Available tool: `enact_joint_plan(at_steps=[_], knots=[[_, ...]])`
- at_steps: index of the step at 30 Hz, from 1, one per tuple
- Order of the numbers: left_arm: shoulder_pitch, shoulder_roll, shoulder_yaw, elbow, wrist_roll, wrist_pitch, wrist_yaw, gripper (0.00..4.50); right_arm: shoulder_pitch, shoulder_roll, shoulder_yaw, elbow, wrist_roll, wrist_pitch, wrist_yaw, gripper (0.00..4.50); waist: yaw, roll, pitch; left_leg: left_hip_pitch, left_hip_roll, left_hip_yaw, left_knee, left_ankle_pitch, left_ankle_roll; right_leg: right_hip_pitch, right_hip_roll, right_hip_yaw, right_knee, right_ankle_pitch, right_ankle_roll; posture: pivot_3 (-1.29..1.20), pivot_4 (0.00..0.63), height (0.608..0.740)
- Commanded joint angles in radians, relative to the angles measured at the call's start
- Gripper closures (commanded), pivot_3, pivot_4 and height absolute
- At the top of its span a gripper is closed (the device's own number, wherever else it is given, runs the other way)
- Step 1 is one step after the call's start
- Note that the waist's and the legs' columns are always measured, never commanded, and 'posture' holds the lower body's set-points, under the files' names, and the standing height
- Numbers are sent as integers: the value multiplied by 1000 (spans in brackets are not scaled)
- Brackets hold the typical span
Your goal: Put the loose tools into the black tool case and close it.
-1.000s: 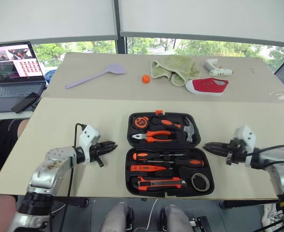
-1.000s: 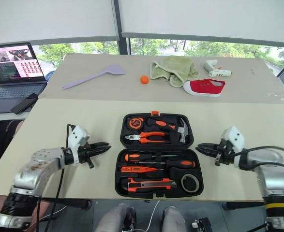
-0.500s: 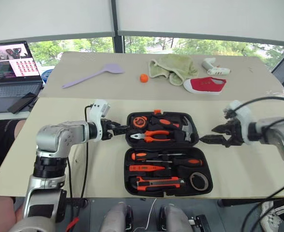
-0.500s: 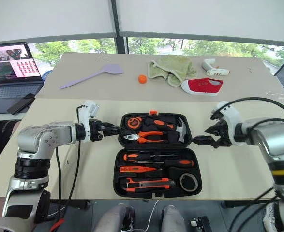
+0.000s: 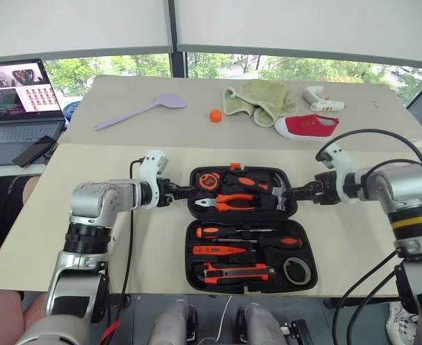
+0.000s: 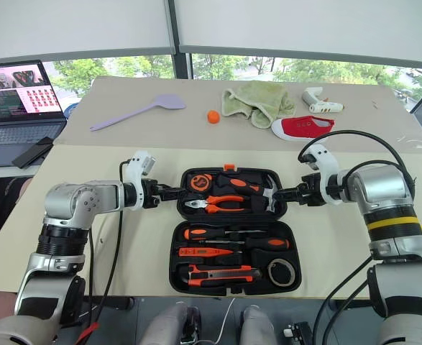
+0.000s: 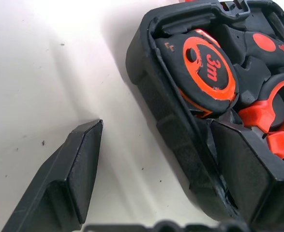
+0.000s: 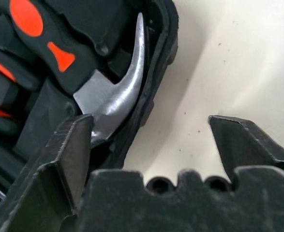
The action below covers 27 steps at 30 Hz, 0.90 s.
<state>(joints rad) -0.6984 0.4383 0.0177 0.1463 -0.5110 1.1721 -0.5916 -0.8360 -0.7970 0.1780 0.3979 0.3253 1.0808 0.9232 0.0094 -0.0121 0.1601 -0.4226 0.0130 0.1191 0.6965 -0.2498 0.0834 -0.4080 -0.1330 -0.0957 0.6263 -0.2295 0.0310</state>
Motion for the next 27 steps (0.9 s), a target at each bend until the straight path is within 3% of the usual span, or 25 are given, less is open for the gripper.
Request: enact_joint_plan(at_steps=[1, 2, 9, 11, 14, 17, 21, 27], knots=[[-25, -3, -19, 26, 7, -14, -23, 1216, -15, 12, 11, 35, -25, 11, 1, 1712, 0, 0, 0, 0, 0, 0, 0, 0, 0, 0, 0, 0, 0, 0, 0, 0, 150, 740], [-27, -6, -17, 36, 8, -15, -22, 1387, -19, 16, 9, 46, -26, 15, -1, 2095, -1, 0, 0, 0, 0, 0, 0, 0, 0, 0, 0, 0, 0, 0, 0, 0, 150, 740], [-24, -15, 33, 101, -6, -33, -40, 3796, -26, 19, -10, 103, -16, 36, 23, 4452, 0, 0, -1, 5, 0, 0, 0, 0, -1, 5, 0, 0, 1, 0, 0, 0, 150, 740], [-22, -30, 74, 116, -20, -55, -36, 4422, -20, 24, -40, 119, -8, 22, 18, 4500, 1, 0, -1, 6, 0, 0, 0, 0, -1, 5, -1, 0, 1, 0, -1, 0, 150, 740], [-13, -50, 136, 115, -43, -129, -51, 4473, 11, 35, -116, 67, 35, -70, 46, 4500, 1, 0, -1, 6, 0, -1, 0, 0, -1, 5, -2, 0, 2, 1, -1, 0, 150, 740], [15, -30, 167, 84, -63, -264, -151, 4473, 52, 67, -236, -58, 97, -237, 68, 4500, -4, -1, 0, 6, 0, 0, -1, 0, -2, 4, -2, 1, 3, 1, -2, 0, 150, 740], [79, 10, 163, 39, -33, -503, -291, 4473, 122, 70, -295, -232, 111, -435, 113, 4500, -21, 1, 1, 3, 1, 1, -3, 2, -5, -2, 0, 2, 4, 2, -3, 0, 150, 740], [281, -9, 187, -59, 51, -963, -373, 4473, 419, 48, -293, -439, -132, -1138, 59, 4500, -17, 1, 1, -3, 2, 5, -3, 4, -6, -12, 2, 2, 4, 2, -4, 0, 150, 740]])
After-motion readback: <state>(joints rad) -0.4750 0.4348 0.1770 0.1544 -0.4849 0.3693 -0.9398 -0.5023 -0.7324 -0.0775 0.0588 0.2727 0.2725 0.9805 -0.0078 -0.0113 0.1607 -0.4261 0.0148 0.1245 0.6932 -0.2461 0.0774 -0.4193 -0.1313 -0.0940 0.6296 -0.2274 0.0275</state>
